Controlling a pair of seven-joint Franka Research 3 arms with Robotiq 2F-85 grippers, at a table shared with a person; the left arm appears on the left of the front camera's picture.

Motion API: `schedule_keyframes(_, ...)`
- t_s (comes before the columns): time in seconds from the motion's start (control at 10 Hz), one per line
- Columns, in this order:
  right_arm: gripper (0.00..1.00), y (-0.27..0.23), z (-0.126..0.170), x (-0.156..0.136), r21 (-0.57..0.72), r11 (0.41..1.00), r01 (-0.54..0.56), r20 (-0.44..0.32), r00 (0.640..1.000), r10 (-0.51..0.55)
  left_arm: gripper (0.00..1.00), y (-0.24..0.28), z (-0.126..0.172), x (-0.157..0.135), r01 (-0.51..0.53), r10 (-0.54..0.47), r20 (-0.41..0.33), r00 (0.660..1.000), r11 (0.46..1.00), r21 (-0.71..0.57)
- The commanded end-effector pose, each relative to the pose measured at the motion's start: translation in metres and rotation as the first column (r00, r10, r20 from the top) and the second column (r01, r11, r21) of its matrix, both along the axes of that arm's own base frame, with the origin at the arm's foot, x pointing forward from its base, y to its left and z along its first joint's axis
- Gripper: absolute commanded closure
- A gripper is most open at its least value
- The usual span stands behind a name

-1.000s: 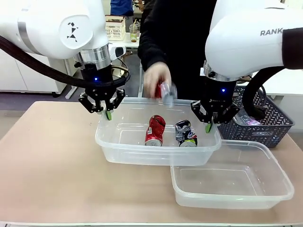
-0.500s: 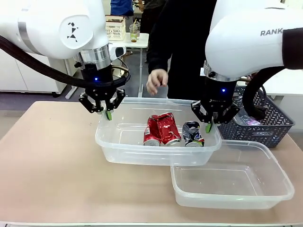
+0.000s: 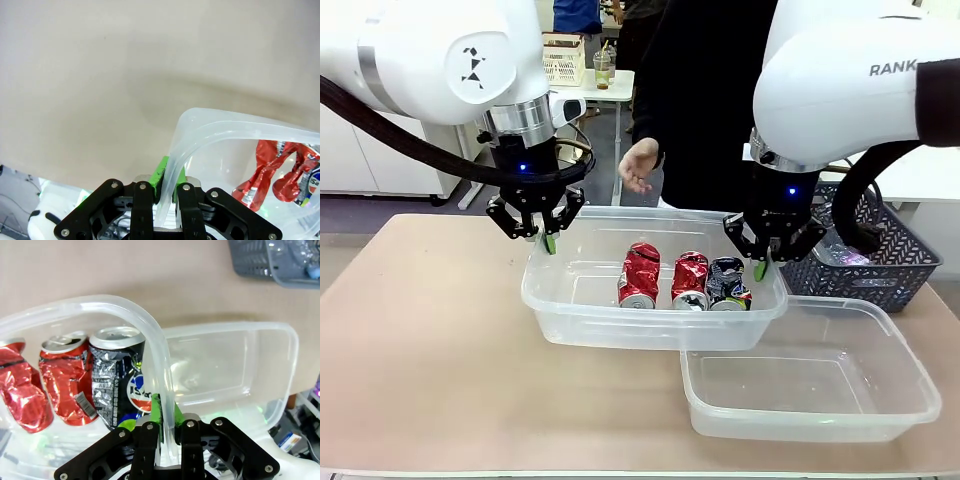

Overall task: Sort the waste into each basket.
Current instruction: Offer the picked Organizing box to the human.

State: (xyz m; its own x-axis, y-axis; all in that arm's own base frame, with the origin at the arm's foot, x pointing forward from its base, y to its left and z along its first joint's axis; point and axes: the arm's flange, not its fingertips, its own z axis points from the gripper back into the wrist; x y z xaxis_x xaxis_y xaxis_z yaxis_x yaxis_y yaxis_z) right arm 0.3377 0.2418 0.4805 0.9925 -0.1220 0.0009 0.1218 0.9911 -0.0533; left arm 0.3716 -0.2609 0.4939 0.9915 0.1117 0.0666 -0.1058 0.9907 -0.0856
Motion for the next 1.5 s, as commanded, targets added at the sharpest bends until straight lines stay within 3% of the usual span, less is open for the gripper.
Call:
schedule_keyframes(0.0, 0.95, 0.000, -0.001, 0.000, 0.000, 1.000, 0.000, -0.003, 1.000, 0.000, 0.93, 0.001, 0.004, 0.000, -0.009, 0.010, 0.008, 1.000, 1.000, -0.010)
schedule_keyframes(0.5, 0.95, 0.000, 0.000, 0.000, 0.000, 1.000, 0.000, 0.000, 1.000, 0.000, 0.93, 0.000, 0.000, 0.000, 0.000, 0.000, 0.000, 1.000, 1.000, 0.000)
schedule_keyframes(0.6, 0.95, 0.014, 0.014, 0.042, -0.013, 0.999, -0.039, -0.022, 0.999, 0.039, 0.93, -0.008, 0.014, 0.032, -0.026, 0.026, 0.007, 1.000, 0.999, 0.044)
schedule_keyframes(0.7, 0.95, 0.029, 0.029, 0.090, -0.006, 0.998, -0.066, -0.016, 0.998, 0.066, 0.93, -0.013, 0.028, 0.074, -0.003, 0.003, 0.022, 1.000, 1.000, 0.017)
schedule_keyframes(0.8, 0.95, 0.038, 0.037, 0.122, 0.003, 0.995, -0.097, -0.023, 0.995, 0.097, 0.93, -0.016, 0.030, 0.098, -0.049, 0.049, 0.025, 0.998, 0.999, -0.004)
schedule_keyframes(1.1, 0.95, 0.032, 0.012, 0.185, 0.034, 0.997, -0.073, -0.167, 0.983, 0.078, 0.93, -0.018, 0.012, 0.128, -0.047, 0.049, 0.016, 0.999, 0.995, -0.085)
schedule_keyframes(1.2, 0.95, 0.014, 0.018, 0.151, -0.011, 0.998, -0.061, -0.050, 0.997, 0.060, 0.93, 0.012, 0.015, 0.123, -0.041, 0.041, 0.017, 0.999, 0.999, -0.012)
schedule_keyframes(1.4, 0.95, 0.014, 0.018, 0.151, -0.011, 0.998, -0.061, -0.050, 0.997, 0.060, 0.93, 0.012, 0.015, 0.123, -0.041, 0.041, 0.017, 0.999, 0.999, -0.012)
